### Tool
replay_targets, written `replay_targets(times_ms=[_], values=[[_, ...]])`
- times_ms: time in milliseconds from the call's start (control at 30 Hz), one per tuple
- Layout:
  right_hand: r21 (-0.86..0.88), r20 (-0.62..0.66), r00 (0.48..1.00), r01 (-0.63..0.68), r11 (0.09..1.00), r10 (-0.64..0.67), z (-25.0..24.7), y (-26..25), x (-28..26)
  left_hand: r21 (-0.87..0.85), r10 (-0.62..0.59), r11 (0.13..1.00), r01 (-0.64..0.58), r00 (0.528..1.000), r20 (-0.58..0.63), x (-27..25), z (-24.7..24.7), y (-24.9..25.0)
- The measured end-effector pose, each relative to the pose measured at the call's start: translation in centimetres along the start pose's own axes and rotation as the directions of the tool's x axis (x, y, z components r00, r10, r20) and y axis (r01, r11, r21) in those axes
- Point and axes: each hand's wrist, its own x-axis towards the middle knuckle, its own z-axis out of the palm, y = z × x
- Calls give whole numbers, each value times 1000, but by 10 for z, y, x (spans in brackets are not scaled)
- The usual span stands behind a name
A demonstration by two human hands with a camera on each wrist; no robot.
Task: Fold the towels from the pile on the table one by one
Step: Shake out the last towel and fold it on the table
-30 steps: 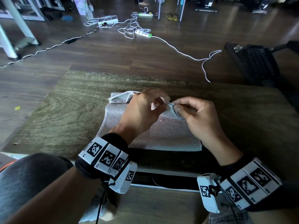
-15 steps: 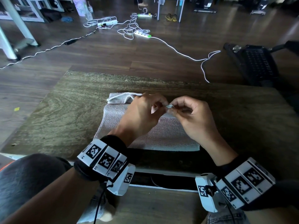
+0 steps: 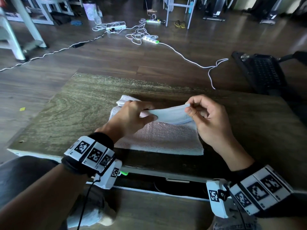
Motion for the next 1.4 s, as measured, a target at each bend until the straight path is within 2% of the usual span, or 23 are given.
replay_targets(times_ms=[300, 600, 700, 1000, 1133, 1400], values=[[19, -38, 997, 61, 998, -60, -14, -17, -14, 178, 13, 984, 24, 980, -201, -20, -13, -12], [-9, -86, 996, 12, 1000, -13, -23, -17, -15, 137, -18, 989, 62, 952, -304, -19, -25, -9], [-24, -121, 993, 4, 1000, -6, -23, -17, -12, 173, -51, 979, 109, 950, -307, -18, -28, -11], [-41, -230, 970, -88, 995, 76, -28, -13, -9, 150, -68, 984, 100, 977, -202, -32, -48, -12], [-31, -283, 953, -124, 992, 110, -30, -9, -9, 158, -123, 976, 149, 979, -164, -41, -54, -16], [-35, -315, 938, -164, 986, 145, -31, -9, -19, 81, -180, 976, 202, 959, -221, -66, -68, -15]])
